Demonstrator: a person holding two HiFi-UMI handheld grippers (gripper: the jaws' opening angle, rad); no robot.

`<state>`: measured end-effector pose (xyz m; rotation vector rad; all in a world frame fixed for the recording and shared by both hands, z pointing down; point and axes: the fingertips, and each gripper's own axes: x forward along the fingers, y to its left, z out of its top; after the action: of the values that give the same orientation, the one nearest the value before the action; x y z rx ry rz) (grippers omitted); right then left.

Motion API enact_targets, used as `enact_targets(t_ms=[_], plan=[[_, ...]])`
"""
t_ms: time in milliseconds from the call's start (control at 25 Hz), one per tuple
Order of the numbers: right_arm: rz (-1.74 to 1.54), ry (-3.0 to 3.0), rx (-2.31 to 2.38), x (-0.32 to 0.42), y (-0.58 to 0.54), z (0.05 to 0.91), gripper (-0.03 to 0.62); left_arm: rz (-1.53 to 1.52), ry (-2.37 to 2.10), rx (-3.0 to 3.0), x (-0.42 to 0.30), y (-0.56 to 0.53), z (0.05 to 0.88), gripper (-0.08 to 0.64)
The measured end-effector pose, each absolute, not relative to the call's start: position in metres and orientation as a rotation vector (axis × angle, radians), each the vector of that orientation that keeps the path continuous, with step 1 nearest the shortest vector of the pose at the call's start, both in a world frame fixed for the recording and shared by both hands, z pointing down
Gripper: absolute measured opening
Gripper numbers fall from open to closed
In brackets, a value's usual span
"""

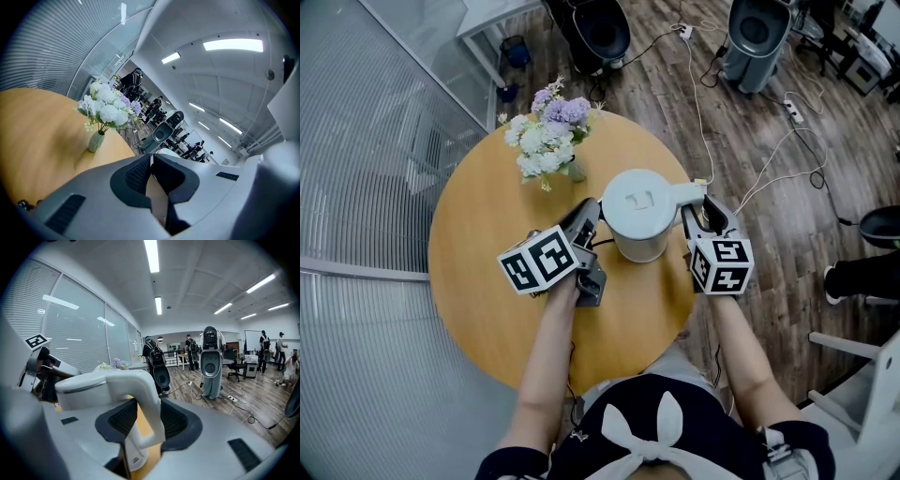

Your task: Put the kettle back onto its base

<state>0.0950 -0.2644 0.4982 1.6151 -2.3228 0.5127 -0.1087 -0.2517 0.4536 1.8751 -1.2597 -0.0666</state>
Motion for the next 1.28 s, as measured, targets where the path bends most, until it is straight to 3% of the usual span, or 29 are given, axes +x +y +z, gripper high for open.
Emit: enact_targets(t_ms=[1280], plan=[[0.552, -2.273, 1.602, 0.097, -0.263, 0.522, 0.156, -0.031, -1.235, 1.842, -0.106, -0.252, 0.478, 0.041]])
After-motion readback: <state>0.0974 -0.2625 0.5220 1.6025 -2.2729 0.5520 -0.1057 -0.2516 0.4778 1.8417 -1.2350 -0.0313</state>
